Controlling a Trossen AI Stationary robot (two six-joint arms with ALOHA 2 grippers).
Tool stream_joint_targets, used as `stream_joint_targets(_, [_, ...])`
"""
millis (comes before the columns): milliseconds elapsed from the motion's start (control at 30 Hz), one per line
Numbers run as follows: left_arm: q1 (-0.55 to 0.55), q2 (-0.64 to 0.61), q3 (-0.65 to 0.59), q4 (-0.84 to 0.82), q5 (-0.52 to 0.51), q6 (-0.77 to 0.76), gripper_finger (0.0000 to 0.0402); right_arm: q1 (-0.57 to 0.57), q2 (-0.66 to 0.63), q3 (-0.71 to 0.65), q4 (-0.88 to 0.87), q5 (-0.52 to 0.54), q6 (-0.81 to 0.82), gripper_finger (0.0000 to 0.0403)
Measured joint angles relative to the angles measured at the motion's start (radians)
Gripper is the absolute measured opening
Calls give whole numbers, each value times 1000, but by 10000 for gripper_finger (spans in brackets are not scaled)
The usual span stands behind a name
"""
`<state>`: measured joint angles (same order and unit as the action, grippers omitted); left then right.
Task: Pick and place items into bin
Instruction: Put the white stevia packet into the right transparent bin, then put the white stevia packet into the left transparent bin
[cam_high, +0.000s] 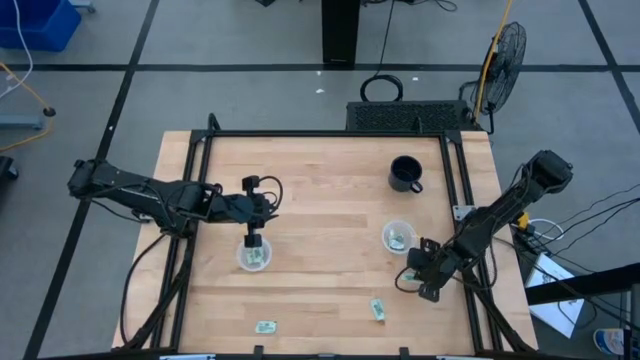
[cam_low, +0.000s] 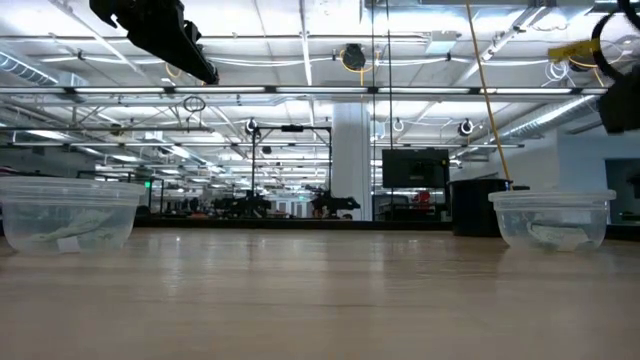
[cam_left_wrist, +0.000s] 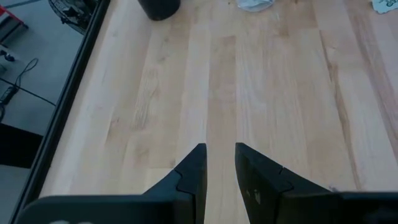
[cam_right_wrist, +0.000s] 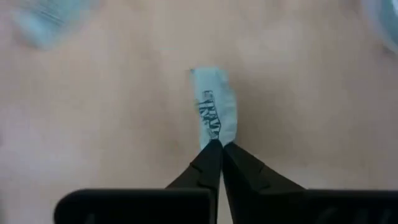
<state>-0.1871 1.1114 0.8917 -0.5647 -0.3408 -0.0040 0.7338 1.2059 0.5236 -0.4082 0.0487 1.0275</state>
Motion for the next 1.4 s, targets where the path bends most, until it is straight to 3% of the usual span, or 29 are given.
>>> stream_joint_targets(200, [0, 0, 0, 0, 0, 0, 90, -17, -127, 84, -25, 114, -92, 2])
stream_joint_targets(400, [0, 0, 0, 2, 0, 5, 90, -104, -199, 134, -347, 298, -231, 1])
stream_joint_targets(500, [0, 0, 0, 2, 0, -2, 90, -188, -193, 124, -431, 300, -252, 1])
stream_joint_targets(667, [0, 0, 0, 2, 0, -1, 90, -329, -175, 123, -339, 286, -445, 1])
stream_joint_targets(867, [0, 0, 0, 1, 0, -24, 90, -462, -148, 123, -324, 121, -543, 6])
stream_joint_targets(1400, [0, 0, 0, 0, 0, -27, 90, -533, -119, 124, -245, 104, -716, 95])
